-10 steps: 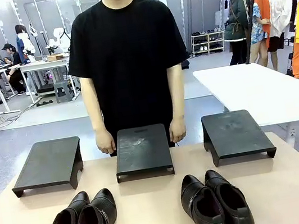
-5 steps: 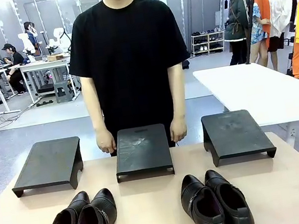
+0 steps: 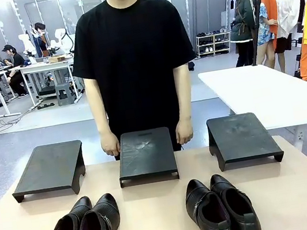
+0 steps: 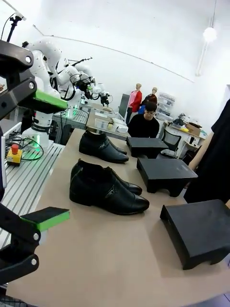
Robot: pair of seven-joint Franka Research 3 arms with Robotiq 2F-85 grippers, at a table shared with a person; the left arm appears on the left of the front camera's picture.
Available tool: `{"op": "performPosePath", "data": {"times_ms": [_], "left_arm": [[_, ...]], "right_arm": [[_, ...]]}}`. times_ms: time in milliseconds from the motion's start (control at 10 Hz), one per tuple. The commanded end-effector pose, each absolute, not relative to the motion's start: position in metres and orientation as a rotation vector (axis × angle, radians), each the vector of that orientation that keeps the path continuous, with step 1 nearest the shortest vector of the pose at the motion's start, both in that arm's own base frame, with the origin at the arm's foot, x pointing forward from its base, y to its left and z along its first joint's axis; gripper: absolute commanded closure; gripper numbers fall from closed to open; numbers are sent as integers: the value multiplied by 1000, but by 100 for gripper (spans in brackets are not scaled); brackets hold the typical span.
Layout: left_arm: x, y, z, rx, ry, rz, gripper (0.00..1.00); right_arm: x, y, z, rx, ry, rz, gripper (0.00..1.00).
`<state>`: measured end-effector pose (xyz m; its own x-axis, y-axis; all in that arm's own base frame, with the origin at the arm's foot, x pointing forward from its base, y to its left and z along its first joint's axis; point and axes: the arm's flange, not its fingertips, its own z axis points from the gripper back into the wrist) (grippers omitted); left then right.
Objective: Place the shoes on the stand as instructed by the person.
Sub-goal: Pick up one pair of Shoes and place it on the Shoes Stand indicated by the person.
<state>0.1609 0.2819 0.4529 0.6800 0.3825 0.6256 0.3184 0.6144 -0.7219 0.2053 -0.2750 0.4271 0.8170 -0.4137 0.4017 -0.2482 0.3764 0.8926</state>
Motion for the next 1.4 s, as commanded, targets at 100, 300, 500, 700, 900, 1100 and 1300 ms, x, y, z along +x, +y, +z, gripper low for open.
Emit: {"op": "performPosePath", "data": {"times_ms": [100, 300, 500, 700, 900, 1100, 1300], "left_arm": [[159, 284, 448, -952, -857, 54, 0], [159, 284, 448, -952, -857, 54, 0], [159, 284, 448, -952, -857, 54, 0], [159, 284, 448, -952, -857, 54, 0], [159, 284, 448, -952, -857, 54, 0], [159, 284, 448, -952, -857, 54, 0], [159, 284, 448, -952, -857, 54, 0]], "right_arm": [[202, -278, 424, 1212, -646, -132, 0], [202, -278, 424, 1212, -646, -132, 0], [202, -278, 424, 1212, -646, -132, 0], [202, -278, 424, 1212, -646, -132, 0], [202, -278, 424, 1212, -646, -132, 0], [202, -278, 424, 1212, -646, -132, 0], [202, -278, 424, 1212, -646, -132, 0]]}}
